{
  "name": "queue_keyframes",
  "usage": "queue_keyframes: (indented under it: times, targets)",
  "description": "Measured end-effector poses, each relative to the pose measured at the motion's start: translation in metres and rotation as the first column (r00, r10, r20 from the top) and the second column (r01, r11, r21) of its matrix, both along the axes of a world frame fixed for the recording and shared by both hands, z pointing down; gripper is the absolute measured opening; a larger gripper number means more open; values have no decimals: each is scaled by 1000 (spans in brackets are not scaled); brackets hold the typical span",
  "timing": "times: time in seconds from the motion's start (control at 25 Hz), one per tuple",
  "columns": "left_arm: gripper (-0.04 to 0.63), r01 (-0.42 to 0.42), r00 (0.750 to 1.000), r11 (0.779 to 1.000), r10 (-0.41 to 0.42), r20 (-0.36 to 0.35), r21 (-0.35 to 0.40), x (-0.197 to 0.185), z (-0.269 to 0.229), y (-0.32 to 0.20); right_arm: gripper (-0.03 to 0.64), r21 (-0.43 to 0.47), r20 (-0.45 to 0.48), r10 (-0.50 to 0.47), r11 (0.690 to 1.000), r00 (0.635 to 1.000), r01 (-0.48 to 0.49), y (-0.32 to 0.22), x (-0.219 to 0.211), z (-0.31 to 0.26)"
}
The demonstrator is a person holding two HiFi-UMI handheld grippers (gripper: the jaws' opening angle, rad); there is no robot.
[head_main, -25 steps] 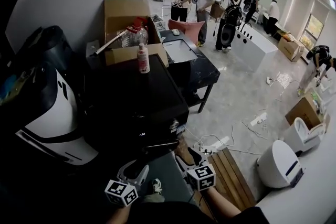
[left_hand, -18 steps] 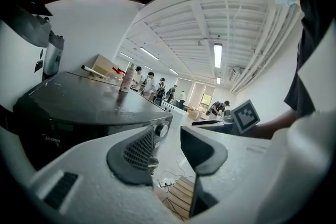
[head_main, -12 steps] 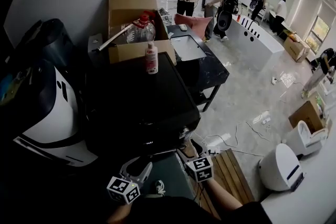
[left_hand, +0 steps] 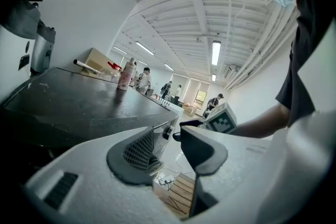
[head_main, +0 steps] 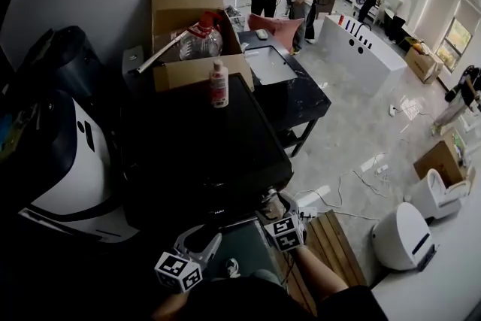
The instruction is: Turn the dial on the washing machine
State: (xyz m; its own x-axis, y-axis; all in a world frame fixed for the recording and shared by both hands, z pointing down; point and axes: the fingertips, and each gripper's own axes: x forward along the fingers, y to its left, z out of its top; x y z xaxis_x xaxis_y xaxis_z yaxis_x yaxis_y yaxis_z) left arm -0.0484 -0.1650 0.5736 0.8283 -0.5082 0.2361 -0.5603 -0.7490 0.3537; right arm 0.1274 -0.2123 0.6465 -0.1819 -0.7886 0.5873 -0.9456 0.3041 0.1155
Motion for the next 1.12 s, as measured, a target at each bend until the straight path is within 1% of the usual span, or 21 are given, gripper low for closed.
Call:
queue_keyframes:
  times: [0.16, 0.36, 0.48, 0.64, 0.76, 0.84, 0.92, 0.96, 1.12]
  targets:
    - [155, 25, 1000, 1000, -25, 0, -2, -3, -1, -2, 356, -35, -47, -35, 999, 998, 34, -7, 1, 11]
    - [155, 99, 995, 995, -99, 0, -10, -7, -5, -3, 370, -56, -80, -107, 993, 991, 103, -15, 2, 22]
    - [155, 146, 989, 989, -146, -8, -22, -7, -8, -1, 385, -72, -85, -136, 989, 987, 131, -14, 0, 28]
    - [155, 186, 982, 982, -186, -10, -25, -1, -11, 3, 391, -77, -92, -163, 985, 982, 156, -15, 1, 28]
    - [155, 207, 978, 978, -207, -4, -32, 2, -11, 7, 391, -80, -82, -174, 983, 981, 168, -14, 2, 30]
    - [154, 214, 977, 976, -215, -2, -35, 4, -10, 10, 396, -101, -67, -174, 981, 982, 167, -14, 4, 36]
    - [155, 223, 975, 974, -224, 0, -35, 4, -10, 13, 414, -127, -35, -159, 980, 987, 154, -14, 7, 41]
    - [155, 229, 973, 973, -229, 2, -34, 4, -11, 14, 413, -136, -20, -147, 980, 989, 143, -13, 8, 41]
    - [154, 255, 967, 966, -255, 8, -34, 0, -12, 17, 416, -138, 2, -132, 982, 991, 131, -13, 9, 39]
